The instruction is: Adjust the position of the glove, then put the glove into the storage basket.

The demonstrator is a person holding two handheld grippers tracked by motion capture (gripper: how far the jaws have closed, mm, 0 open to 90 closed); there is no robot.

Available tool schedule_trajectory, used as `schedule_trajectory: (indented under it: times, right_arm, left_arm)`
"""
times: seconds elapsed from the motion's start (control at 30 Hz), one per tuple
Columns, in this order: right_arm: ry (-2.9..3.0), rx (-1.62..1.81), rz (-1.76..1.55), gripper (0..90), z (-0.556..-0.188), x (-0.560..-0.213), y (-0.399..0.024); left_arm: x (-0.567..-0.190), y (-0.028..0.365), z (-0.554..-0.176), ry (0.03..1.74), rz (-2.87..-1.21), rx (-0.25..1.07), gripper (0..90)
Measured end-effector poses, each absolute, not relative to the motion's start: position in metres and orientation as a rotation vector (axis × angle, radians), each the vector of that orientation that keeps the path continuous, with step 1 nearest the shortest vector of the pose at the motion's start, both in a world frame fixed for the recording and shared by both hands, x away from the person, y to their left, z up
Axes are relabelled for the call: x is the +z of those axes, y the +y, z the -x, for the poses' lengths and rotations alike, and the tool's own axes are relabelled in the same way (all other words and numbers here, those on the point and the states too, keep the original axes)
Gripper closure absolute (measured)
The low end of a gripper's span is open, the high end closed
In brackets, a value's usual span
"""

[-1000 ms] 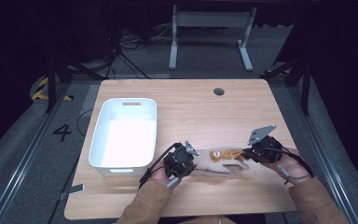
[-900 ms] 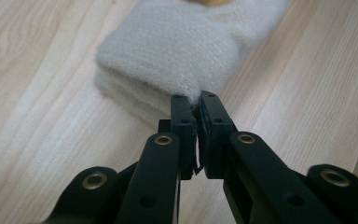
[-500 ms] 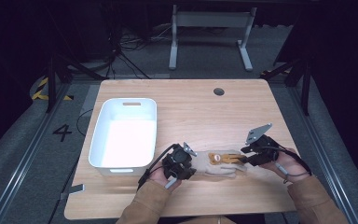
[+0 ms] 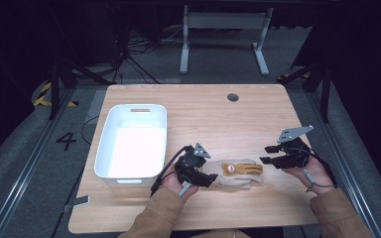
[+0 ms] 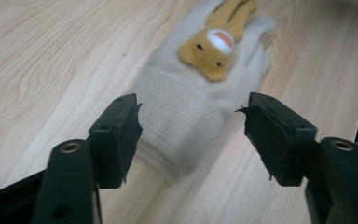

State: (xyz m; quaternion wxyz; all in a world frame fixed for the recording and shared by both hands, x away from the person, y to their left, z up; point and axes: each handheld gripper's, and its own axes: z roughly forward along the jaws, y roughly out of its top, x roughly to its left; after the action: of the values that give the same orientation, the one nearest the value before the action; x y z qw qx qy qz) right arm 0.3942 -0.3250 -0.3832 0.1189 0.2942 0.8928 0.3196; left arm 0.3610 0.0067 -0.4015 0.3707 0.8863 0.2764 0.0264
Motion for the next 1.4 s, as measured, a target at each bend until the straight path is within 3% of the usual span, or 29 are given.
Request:
schedule_trajectory:
  times: [0.2,0.43,0.6,0.83,1.4]
  right_arm:
    - [2.582,0.974,-0.899,52.1,-0.394,-0.382,-0.334]
    - [2.581,1.011,-0.911,52.1,-0.396,-0.384,-0.337]
    - [2.589,1.023,-0.898,51.7,-0.396,-0.385,-0.335]
    - [2.601,1.032,-0.894,51.0,-0.395,-0.386,-0.334]
    - [2.614,1.038,-0.891,50.1,-0.395,-0.389,-0.33]
  left_arm:
    - [-0.406,-0.005,-0.365,0.626,-2.273,0.098,18.9]
    - [-0.423,-0.012,-0.367,0.532,-2.251,0.081,14.0]
    - [-0.434,-0.015,-0.374,0.505,-2.259,0.09,4.6]
    - [-0.446,-0.022,-0.382,0.512,-2.298,0.117,0.1]
    - [-0.459,-0.033,-0.388,0.451,-2.395,0.112,0.0]
